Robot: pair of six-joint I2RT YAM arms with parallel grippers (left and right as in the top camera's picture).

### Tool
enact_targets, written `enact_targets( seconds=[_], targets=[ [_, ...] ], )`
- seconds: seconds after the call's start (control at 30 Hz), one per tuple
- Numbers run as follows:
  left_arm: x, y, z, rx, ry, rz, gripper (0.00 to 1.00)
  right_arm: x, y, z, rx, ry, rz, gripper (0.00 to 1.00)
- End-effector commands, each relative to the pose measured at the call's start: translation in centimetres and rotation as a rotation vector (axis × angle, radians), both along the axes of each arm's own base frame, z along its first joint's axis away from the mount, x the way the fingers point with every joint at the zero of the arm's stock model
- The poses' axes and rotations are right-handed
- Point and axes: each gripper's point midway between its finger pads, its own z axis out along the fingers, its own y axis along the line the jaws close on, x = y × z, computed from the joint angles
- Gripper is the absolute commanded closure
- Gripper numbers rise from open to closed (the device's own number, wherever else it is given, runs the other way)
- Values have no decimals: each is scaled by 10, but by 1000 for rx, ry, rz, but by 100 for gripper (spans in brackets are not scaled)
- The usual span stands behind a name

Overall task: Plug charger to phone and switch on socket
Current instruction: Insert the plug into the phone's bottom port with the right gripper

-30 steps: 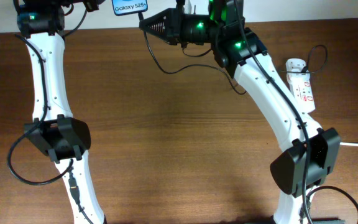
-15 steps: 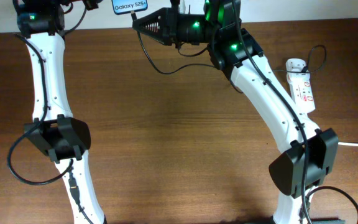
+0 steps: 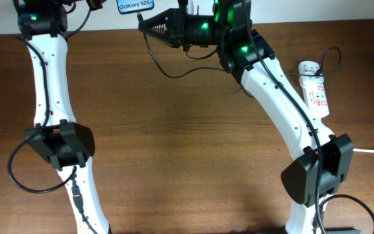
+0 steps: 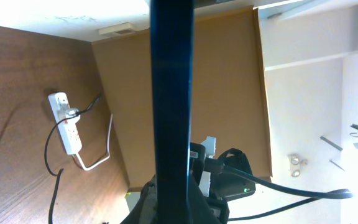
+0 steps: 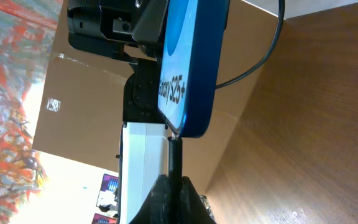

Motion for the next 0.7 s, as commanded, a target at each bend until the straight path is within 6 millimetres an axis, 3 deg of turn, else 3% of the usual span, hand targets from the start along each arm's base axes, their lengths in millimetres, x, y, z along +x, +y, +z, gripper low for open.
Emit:
enact_targets(
  seconds=[0.0,0.67],
  targets=[
    [-6,0,11,9,-60,-2,100,-1,1,9,10,-18,-14,96],
    [-7,-3,14,9,-86,-4,100,-2,1,12,22,0,-11,96]
  ],
)
